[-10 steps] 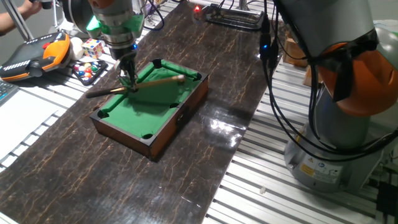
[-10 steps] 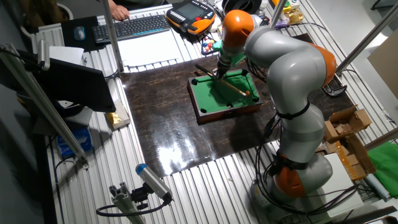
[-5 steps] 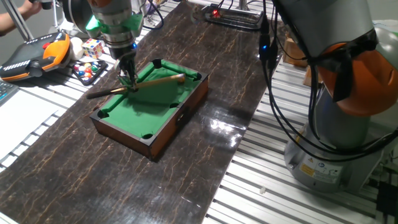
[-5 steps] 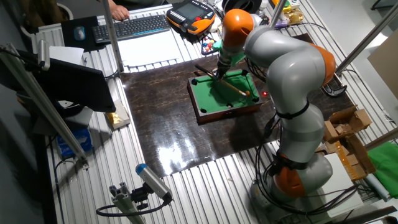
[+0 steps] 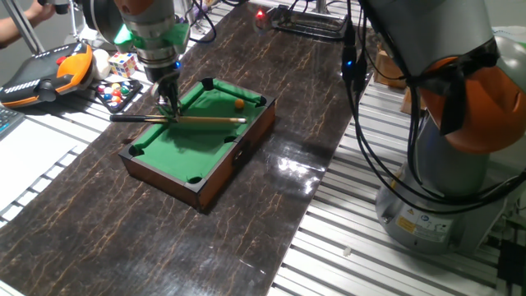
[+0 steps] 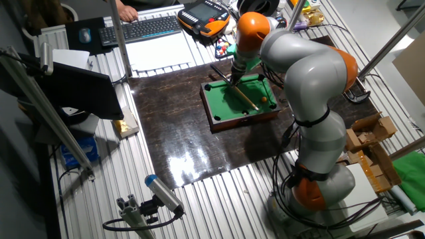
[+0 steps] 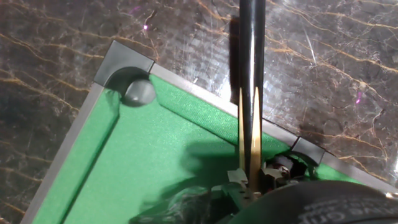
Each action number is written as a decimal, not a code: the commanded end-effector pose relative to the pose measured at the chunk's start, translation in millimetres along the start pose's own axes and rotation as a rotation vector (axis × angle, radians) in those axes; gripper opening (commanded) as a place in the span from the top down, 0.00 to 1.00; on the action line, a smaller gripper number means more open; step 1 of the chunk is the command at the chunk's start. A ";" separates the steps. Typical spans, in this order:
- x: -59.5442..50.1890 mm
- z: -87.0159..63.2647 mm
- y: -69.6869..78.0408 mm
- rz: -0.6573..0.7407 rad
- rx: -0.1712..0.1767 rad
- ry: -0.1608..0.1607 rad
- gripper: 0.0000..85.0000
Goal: Hit the pool ball
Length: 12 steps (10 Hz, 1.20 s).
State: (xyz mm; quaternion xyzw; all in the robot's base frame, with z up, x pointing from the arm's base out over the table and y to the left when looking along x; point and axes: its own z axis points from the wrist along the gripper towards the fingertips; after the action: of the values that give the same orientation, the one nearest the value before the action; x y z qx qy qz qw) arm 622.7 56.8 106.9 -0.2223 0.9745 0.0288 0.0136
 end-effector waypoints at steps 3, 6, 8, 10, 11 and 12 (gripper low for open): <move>-2.8 -4.1 -1.4 0.008 -0.001 -0.011 0.70; -10.9 -20.8 -5.3 0.013 -0.012 0.009 0.72; -19.3 -41.6 -5.6 0.013 0.004 0.030 0.88; -25.5 -54.7 -8.4 0.004 0.010 0.045 0.99; -26.8 -59.8 -8.3 0.004 0.015 0.044 0.99; -28.3 -66.7 -7.0 0.004 0.020 0.046 0.99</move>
State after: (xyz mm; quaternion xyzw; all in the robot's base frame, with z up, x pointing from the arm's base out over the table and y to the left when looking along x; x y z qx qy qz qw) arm 650.3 58.7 174.7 -0.2209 0.9752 0.0142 -0.0073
